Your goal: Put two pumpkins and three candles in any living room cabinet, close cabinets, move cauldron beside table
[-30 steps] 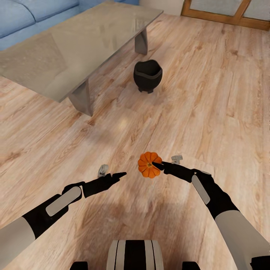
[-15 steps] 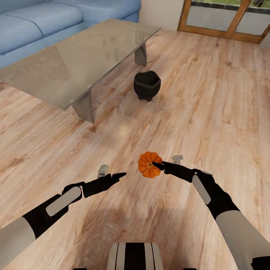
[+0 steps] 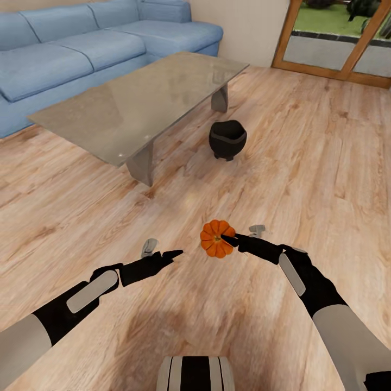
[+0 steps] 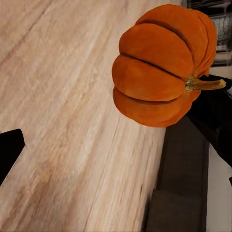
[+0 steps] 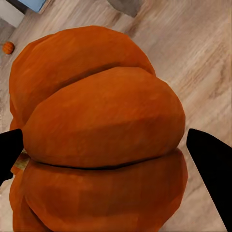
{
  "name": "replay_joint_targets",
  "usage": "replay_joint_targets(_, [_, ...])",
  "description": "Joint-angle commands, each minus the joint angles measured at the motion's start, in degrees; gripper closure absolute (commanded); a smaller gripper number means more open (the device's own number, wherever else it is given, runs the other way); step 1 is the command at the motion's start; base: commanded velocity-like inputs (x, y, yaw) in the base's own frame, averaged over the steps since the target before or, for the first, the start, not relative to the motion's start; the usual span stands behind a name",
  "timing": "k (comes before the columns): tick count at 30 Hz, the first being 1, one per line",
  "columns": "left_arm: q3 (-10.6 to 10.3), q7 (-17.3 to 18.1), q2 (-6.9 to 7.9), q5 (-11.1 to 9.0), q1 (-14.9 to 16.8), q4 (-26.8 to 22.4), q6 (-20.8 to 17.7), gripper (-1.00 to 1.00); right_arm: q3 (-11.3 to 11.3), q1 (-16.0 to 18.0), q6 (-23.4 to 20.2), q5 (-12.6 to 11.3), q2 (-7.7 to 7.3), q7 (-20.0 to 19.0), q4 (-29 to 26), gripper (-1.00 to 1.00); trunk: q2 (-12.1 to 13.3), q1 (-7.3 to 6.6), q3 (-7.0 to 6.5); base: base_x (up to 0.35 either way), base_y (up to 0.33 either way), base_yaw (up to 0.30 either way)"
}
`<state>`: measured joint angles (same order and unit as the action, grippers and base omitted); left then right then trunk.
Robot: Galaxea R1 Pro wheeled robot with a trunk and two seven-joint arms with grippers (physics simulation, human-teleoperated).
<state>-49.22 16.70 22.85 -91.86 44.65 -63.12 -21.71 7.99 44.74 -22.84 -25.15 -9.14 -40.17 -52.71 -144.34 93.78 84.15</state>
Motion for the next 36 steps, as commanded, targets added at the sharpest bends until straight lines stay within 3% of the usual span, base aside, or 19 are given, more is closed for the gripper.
replay_joint_targets(1, [0.00, 0.00, 0.00, 0.01, 0.00, 0.01, 0.00, -1.00, 0.01, 0.00, -0.01, 0.02, 0.00, -0.03, -0.01, 1.00, 0.02, -0.02, -0.27, 0.000, 0.000, 0.259])
replay_joint_targets(36, [0.00, -0.09, -0.07, 0.01, 0.00, 0.10, 0.00, -1.00, 0.01, -1.14, -0.18, 0.08, 0.03, 0.31, 0.16, 1.00, 0.48, -0.92, -8.54, 0.000, 0.000, 0.278])
